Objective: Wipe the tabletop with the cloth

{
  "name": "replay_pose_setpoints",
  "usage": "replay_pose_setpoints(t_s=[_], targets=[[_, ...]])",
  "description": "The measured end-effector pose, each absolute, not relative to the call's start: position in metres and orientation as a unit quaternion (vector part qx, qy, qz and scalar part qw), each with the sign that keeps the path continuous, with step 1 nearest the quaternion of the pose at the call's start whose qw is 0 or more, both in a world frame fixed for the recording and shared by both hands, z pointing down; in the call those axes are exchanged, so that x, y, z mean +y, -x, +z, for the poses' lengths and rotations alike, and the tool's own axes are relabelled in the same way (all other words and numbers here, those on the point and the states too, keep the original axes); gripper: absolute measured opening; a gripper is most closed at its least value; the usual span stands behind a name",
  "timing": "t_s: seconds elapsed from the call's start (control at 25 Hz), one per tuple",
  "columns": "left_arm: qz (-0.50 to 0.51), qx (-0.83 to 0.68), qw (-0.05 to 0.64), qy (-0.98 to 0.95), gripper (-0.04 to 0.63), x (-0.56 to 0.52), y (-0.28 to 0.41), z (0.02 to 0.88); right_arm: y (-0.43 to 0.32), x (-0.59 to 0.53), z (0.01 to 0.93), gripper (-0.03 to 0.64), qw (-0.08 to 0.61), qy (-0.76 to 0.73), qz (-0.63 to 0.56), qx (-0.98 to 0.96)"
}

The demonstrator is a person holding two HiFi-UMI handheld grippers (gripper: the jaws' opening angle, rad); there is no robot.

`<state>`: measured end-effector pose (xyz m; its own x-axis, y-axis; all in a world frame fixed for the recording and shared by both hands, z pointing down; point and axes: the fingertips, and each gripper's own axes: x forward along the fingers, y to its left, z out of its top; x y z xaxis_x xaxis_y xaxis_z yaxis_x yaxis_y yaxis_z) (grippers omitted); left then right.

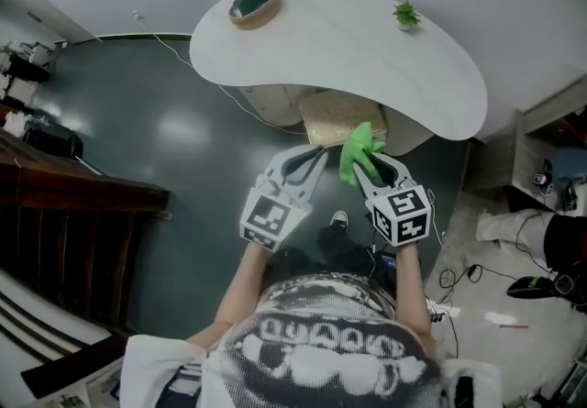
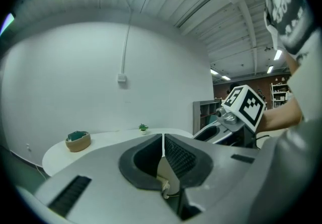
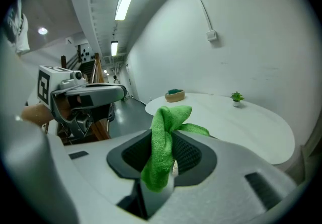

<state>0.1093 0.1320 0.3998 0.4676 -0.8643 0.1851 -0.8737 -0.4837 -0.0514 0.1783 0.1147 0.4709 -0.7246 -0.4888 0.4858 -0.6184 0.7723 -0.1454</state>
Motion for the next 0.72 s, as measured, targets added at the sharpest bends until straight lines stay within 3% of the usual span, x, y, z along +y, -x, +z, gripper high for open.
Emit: replay_pose_setpoints(t_s=[0.72], targets=[[0.13, -0.535, 0.025, -0.834, 0.014, 0.094, -0.114, 0.404, -0.176, 0.063, 0.473, 0.123, 0.188, -0.262, 0.163, -0.932]])
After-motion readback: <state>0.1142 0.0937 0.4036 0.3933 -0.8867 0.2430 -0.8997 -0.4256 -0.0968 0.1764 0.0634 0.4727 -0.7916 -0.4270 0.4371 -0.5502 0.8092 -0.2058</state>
